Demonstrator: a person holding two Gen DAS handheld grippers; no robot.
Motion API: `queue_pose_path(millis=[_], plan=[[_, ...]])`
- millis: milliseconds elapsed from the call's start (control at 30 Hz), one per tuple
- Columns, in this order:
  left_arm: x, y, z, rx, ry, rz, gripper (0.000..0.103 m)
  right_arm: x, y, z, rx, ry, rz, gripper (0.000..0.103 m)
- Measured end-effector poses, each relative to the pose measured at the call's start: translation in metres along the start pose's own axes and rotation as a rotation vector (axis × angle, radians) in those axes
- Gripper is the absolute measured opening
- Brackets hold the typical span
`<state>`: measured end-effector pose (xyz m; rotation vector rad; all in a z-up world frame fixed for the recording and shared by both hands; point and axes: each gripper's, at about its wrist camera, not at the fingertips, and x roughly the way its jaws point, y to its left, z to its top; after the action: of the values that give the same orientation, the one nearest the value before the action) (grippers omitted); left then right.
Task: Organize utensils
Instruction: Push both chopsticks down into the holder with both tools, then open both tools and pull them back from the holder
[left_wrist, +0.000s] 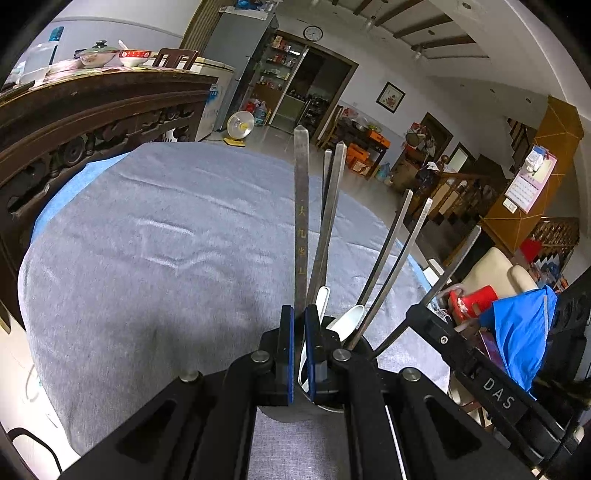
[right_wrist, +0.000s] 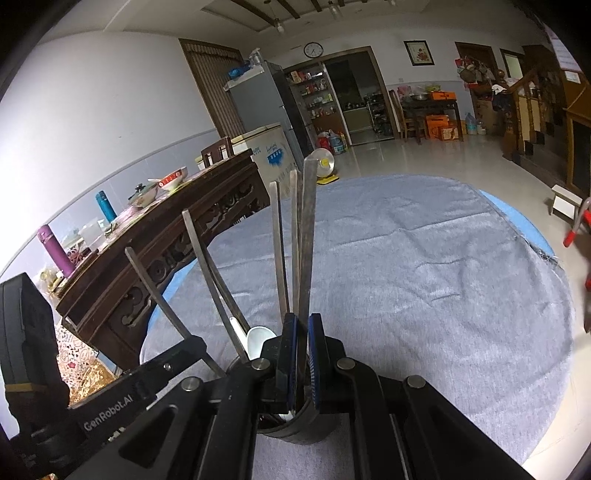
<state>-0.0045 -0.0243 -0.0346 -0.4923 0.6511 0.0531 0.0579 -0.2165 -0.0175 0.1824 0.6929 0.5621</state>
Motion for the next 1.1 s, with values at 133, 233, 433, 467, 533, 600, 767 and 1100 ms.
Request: queue_pose_path(millis=[133, 233, 433, 467, 533, 600, 767, 1100], plan=[[-0.002, 0.000, 0.002, -0.008, 0.003, 0.000, 0.006, -0.003, -0.001, 0.001, 0.010, 0.000, 0.000, 0.009], [-0.003, 0.001, 0.002, -0.018, 0.001, 0.001, 0.006, -0.004, -0.001, 0.002, 0.012, -0.004, -0.008, 0.011], [-0.009, 0.002, 0.004, -0.034, 0.013, 0.010, 0.020, -0.012, -0.004, 0.003, 0.034, -0.025, -0.013, 0.061], [-0.011, 0.003, 0.005, -0.038, 0.010, 0.010, 0.028, -0.014, -0.003, 0.004, 0.033, -0.030, -0.016, 0.061], [-0.017, 0.003, 0.007, -0.049, 0.003, 0.010, 0.044, -0.020, -0.003, 0.006, 0.035, -0.040, -0.017, 0.062], [-0.025, 0.004, 0.009, -0.057, -0.015, 0.013, 0.053, -0.027, -0.004, 0.008, 0.037, -0.055, -0.020, 0.065], [-0.044, 0.008, 0.016, -0.061, -0.047, 0.042, 0.066, -0.055, -0.007, 0.010, 0.044, -0.105, -0.039, 0.071], [-0.037, 0.014, 0.013, 0.050, 0.021, 0.212, 0.075, -0.084, 0.002, -0.013, -0.054, -0.057, -0.055, 0.087]])
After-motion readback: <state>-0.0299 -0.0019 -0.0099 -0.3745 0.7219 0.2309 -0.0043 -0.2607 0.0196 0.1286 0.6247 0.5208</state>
